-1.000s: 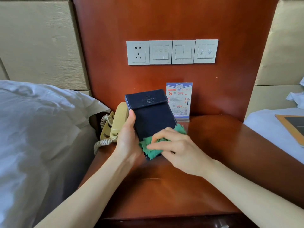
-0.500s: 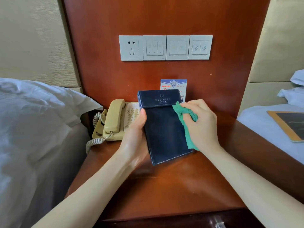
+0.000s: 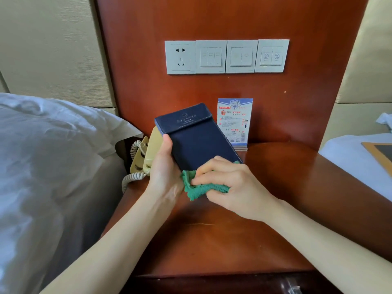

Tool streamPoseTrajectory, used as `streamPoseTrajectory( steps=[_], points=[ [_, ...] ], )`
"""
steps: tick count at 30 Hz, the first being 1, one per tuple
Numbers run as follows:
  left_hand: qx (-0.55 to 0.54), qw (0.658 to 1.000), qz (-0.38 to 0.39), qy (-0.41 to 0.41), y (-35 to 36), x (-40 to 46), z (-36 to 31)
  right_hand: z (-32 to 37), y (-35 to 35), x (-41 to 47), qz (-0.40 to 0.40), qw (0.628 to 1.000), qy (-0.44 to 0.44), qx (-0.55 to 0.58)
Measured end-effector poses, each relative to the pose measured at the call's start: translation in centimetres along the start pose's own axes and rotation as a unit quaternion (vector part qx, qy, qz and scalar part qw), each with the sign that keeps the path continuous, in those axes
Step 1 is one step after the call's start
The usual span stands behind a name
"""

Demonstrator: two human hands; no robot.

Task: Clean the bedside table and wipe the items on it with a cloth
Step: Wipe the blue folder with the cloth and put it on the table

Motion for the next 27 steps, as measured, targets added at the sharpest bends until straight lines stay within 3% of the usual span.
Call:
streamPoseTrajectory(
  steps=[4,7,11,14,18,22,27],
  points=[
    [-0.055,0.997,-0.057,0.017,-0.9,0.5,-0.9,0.2,-0.1,-0.2,0.020,0.996,-0.035,-0.082],
    [-0.095,0.993,-0.074,0.014,-1.2,0.6,-1.2,-0.1,-1.4,-0.1,-0.016,0.981,-0.077,-0.179],
    [-0.093,0.992,-0.082,0.011,-1.5,0.5,-1.2,-2.1,-3.8,-0.2,-0.076,0.965,-0.034,-0.249],
    [-0.084,0.991,-0.102,0.013,-1.7,0.3,-1.1,-2.2,-3.8,-0.3,-0.078,0.968,-0.018,-0.238],
    [-0.104,0.988,-0.114,0.009,-1.7,0.2,-1.1,1.1,-0.2,-0.4,-0.015,0.975,-0.108,-0.194],
    [-0.069,0.991,-0.115,0.008,-2.0,0.0,-1.2,3.2,2.7,-0.6,0.052,0.958,-0.183,-0.212],
    [-0.109,0.989,-0.096,0.007,-1.2,0.0,-1.2,2.0,0.8,-0.3,-0.002,0.960,-0.156,-0.232]
  ],
)
Point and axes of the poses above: each hand's wrist, its own x-axis towards the middle knuckle, its own y-axis out of the palm, z = x × y, the point moved 8 cm from there along x, towards the middle knuckle, and after that the axes turned 6 degrees about -z, right-handed, at the moved point
